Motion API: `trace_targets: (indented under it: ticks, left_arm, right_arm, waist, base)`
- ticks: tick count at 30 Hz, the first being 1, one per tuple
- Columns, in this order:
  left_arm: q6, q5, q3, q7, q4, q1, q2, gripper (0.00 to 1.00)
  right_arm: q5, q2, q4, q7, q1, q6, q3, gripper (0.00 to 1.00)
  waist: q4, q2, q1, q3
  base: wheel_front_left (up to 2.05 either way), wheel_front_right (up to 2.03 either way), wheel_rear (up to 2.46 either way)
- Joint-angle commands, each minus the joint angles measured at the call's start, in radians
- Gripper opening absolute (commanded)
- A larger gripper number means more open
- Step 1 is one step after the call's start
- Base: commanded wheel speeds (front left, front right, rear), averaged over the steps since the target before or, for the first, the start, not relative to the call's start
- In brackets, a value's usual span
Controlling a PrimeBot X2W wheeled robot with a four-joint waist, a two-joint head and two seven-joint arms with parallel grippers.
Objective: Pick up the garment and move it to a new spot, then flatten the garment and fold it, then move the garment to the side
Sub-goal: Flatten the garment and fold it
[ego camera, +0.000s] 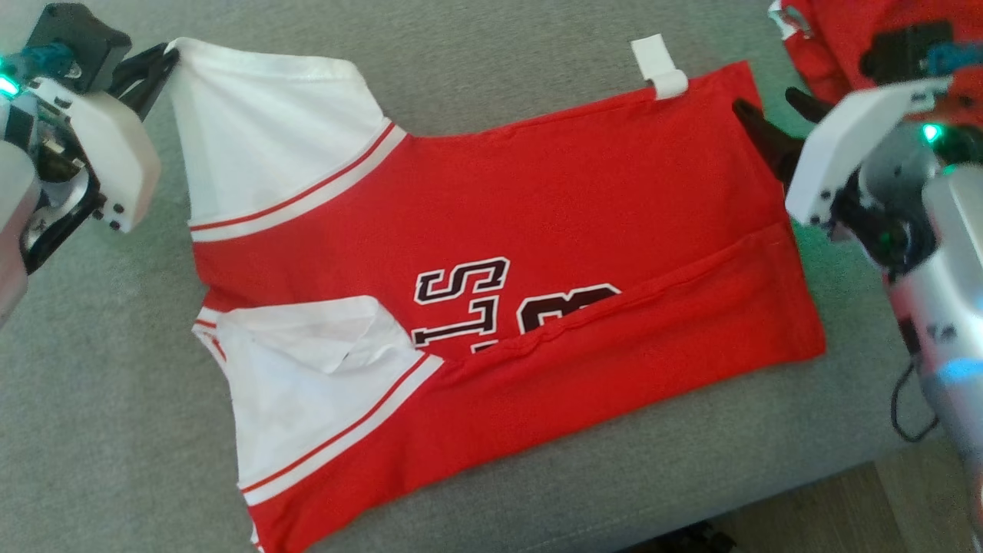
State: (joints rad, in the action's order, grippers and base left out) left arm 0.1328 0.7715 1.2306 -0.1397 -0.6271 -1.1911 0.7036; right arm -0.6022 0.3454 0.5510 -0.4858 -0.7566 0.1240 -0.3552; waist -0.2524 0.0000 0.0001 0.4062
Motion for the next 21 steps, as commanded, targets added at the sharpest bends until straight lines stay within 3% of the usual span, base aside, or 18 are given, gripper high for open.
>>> trace_targets:
  ticks: [1, 9, 17, 21]
  left_arm:
    - [-0.002, 0.002, -0.038, 0.006, 0.009, -0.069, 0.034, 0.00]
    - [-0.002, 0.017, -0.010, 0.010, 0.010, -0.097, 0.023, 0.00]
    - [-0.002, 0.033, 0.010, 0.013, 0.014, -0.119, 0.015, 0.00]
    - [-0.002, 0.039, 0.019, 0.014, 0.014, -0.124, 0.008, 0.00]
  right_arm:
    - [-0.015, -0.001, 0.005, -0.017, -0.036, 0.007, -0.014, 1.00]
    - [-0.058, -0.026, 0.171, -0.029, -0.160, 0.007, -0.065, 1.00]
    - [-0.111, -0.031, 0.251, 0.008, -0.220, 0.007, -0.124, 1.00]
    - [-0.133, -0.024, 0.276, 0.032, -0.238, 0.007, -0.154, 0.93]
  waist:
    - [0.011, 0.0000, -0.0001, 0.007]
    - [0.041, 0.0000, -0.0001, 0.021]
    - [0.059, 0.0000, -0.0001, 0.032]
    - [0.068, 0.0000, -0.0001, 0.035]
  base:
    - [0.00, 0.00, 0.00]
    - [0.00, 0.00, 0.00]
    - [0.00, 0.00, 0.00]
    - [0.00, 0.00, 0.00]
